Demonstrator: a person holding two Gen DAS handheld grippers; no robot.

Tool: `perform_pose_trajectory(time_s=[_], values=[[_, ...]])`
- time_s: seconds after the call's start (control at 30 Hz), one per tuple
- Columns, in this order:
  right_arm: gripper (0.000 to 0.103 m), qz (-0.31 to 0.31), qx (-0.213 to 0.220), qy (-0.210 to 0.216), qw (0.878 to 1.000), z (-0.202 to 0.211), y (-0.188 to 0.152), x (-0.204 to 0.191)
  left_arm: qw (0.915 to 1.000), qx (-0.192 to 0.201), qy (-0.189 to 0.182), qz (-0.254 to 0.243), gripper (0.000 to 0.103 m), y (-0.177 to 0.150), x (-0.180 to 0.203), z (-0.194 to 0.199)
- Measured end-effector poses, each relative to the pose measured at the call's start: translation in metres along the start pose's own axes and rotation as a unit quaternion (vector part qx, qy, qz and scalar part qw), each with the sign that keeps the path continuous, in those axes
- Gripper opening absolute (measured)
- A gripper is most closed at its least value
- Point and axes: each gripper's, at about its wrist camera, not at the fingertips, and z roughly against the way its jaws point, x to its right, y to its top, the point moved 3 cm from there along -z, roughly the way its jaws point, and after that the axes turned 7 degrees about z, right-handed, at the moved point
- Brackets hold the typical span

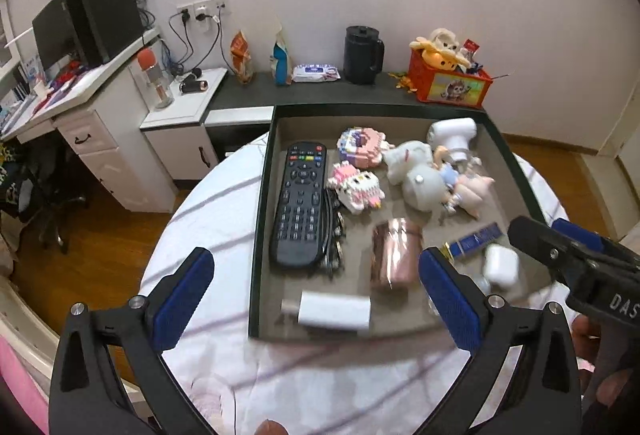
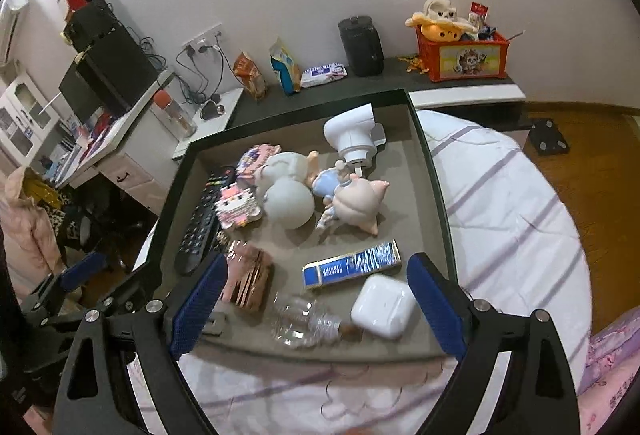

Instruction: Organize rigid objects

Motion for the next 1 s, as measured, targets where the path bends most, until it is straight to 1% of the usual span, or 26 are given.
perform_pose_trajectory(time_s=[0.07, 0.13, 0.3, 0.33, 0.53, 0.63, 0.77, 0.83, 1.0], values=[[0.093, 0.002, 0.007, 0.005, 1.0, 0.011, -0.007, -0.005, 1.0, 0.003, -0.003, -0.001, 0.103, -0.006, 0.0, 0.011], [0.093, 0.006, 0.013, 0.001, 1.0, 0.022, -0.014, -0.01, 0.9999, 0.01, -0.004, -0.005, 0.103, -0.016, 0.001, 0.026], [0.093, 0.041, 0.034, -0.025, 0.998, 0.054, -0.032, -0.027, 0.9997, 0.023, -0.009, -0.005, 0.103, -0.043, 0.001, 0.06], [0.093, 0.053, 0.04, -0.035, 0.997, 0.062, -0.037, -0.033, 0.9996, 0.028, -0.01, -0.003, 0.103, -0.048, 0.0, 0.068], [0.093, 0.095, 0.077, -0.063, 0.991, 0.107, -0.058, -0.049, 0.9978, 0.062, -0.018, 0.017, 0.103, -0.077, -0.004, 0.108], [0.093, 0.11, 0.091, -0.064, 0.988, 0.127, -0.072, -0.054, 0.9963, 0.081, -0.009, 0.024, 0.103, -0.09, -0.007, 0.125], [0.093, 0.123, 0.108, -0.063, 0.984, 0.151, -0.091, -0.062, 0.995, 0.095, -0.01, 0.031, 0.103, -0.108, -0.008, 0.143], [0.093, 0.126, 0.119, -0.062, 0.983, 0.163, -0.101, -0.063, 0.9938, 0.107, -0.008, 0.029, 0.103, -0.118, -0.006, 0.154], [0.093, 0.122, 0.128, -0.06, 0.982, 0.181, -0.122, -0.06, 0.9916, 0.127, 0.0, 0.025, 0.103, -0.143, 0.0, 0.177]])
